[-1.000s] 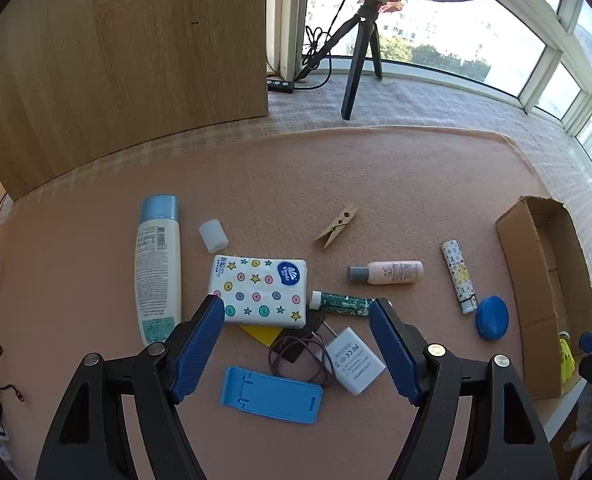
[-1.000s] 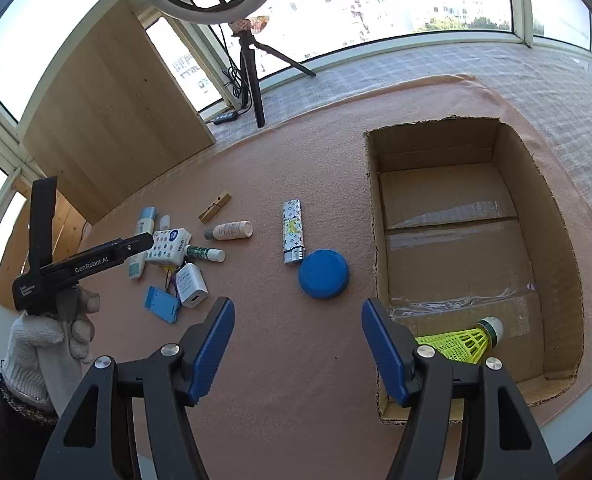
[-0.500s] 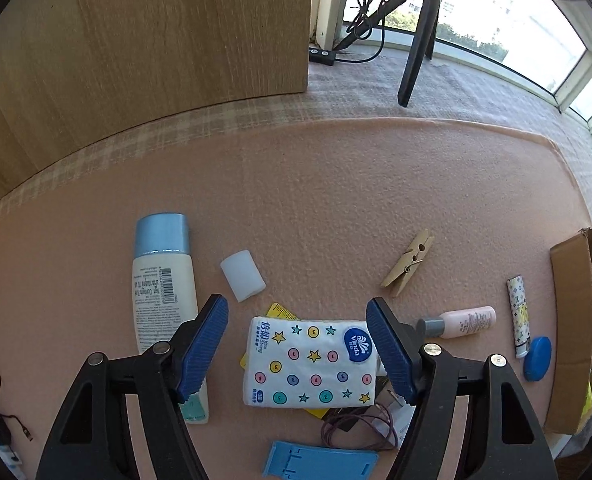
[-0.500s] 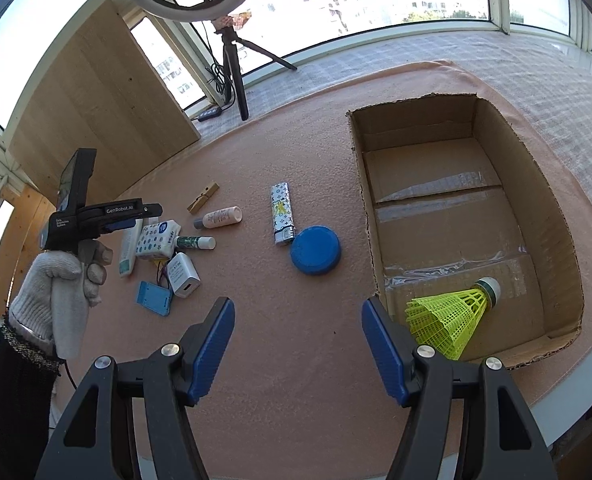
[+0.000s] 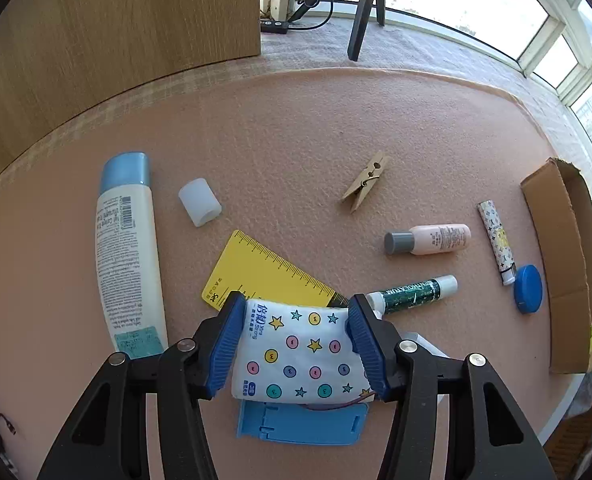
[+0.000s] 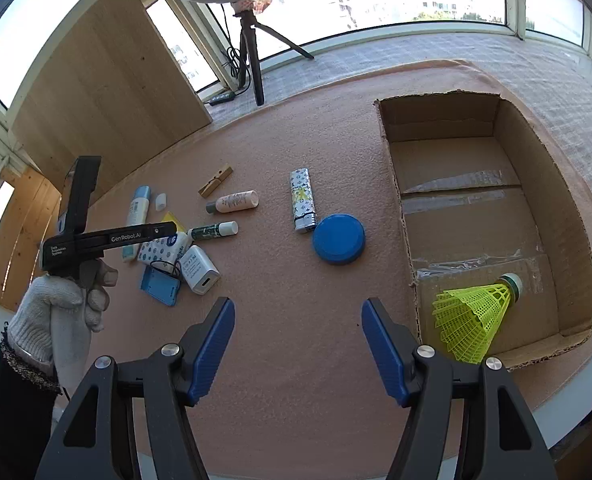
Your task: Organize objects
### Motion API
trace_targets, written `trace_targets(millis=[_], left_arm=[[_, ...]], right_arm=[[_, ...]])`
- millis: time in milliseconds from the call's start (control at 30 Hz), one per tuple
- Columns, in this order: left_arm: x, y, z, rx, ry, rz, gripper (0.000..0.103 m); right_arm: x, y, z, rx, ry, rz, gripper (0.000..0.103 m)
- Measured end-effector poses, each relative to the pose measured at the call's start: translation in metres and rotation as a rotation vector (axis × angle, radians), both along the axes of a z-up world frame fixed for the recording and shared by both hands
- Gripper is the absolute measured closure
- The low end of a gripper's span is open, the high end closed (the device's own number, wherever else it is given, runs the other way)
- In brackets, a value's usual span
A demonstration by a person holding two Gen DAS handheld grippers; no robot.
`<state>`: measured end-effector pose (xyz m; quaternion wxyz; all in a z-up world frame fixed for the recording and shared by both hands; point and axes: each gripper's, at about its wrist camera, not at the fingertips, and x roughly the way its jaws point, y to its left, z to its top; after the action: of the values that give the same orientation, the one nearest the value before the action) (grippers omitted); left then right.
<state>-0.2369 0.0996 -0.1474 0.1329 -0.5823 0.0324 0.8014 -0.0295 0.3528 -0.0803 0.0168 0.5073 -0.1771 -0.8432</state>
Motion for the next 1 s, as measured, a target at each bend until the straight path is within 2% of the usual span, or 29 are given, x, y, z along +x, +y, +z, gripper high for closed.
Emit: trace_targets(millis=[200, 433, 533, 667, 800, 1000], left_arm=[[0.043, 0.004, 0.001, 0.026, 0.017, -0.035, 0.046], [0.082, -0.011, 0.001, 0.084, 0.015, -0.009, 0.046], [0.094, -0.021, 0.006, 0.056, 0.039, 0.008, 0.046], [0.090, -0.045, 0.012, -0.038, 0.105, 0.070, 0.047], [0.098, -0.074, 0.029, 0.027, 0.123, 0.141, 0.047], [0.129, -0.087, 0.032, 0.114, 0.087, 0.141, 0.047]], right_arm=[[-0.006, -0.027, -0.003, 0.007, -0.003, 0.072, 0.041], [-0.006, -0.045, -0.015, 0.017, -0.030, 0.120, 0.041], [-0.006, -0.047, -0.020, 0.020, -0.042, 0.125, 0.041], [-0.008, -0.053, -0.025, 0.025, -0.054, 0.139, 0.041], [-0.013, -0.063, -0.026, 0.012, -0.050, 0.166, 0.041], [-0.036, -0.094, -0.023, -0.010, -0.032, 0.258, 0.041]])
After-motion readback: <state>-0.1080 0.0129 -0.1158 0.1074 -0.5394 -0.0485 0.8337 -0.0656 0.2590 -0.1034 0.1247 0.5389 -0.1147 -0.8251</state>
